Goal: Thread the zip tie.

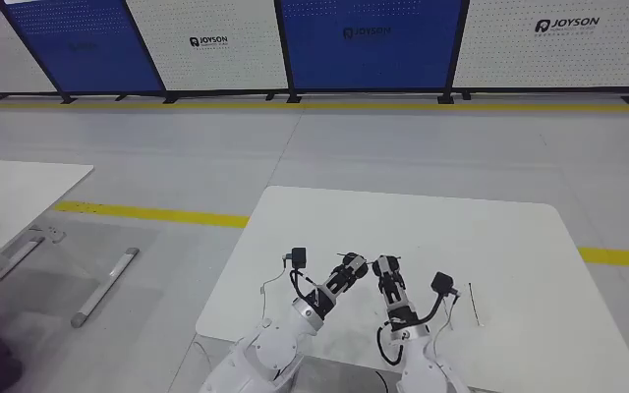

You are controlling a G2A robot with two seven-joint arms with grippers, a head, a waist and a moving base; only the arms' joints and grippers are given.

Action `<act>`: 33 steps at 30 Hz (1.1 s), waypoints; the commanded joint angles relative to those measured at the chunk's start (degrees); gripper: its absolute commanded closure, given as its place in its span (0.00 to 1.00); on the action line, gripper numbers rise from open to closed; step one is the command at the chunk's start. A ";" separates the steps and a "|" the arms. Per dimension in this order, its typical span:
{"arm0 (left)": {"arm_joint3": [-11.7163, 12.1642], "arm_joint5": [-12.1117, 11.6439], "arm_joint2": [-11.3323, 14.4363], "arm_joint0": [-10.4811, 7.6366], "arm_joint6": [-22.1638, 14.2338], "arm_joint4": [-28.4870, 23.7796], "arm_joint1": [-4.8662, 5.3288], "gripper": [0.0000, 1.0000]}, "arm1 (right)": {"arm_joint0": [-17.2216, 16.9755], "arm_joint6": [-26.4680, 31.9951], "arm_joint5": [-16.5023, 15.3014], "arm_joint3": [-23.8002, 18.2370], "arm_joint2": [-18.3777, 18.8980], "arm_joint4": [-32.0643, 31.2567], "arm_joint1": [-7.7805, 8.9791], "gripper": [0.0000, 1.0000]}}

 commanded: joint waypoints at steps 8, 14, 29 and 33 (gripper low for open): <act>0.00 0.00 0.00 0.00 0.00 0.00 0.00 1.00 | -2.56 -2.64 0.65 -2.81 2.70 -1.17 0.21 1.00; 0.00 0.00 0.00 0.00 0.00 0.00 0.00 1.00 | -2.79 -2.83 1.02 -2.88 2.17 -3.86 0.05 1.00; 0.00 0.00 0.00 0.00 0.00 0.00 0.00 1.00 | -2.76 -0.62 0.43 -2.54 2.09 -5.12 -0.23 1.00; 0.00 0.00 0.00 0.00 0.00 0.00 0.00 1.00 | -2.76 -0.68 0.73 -2.48 2.11 -5.00 -0.37 1.00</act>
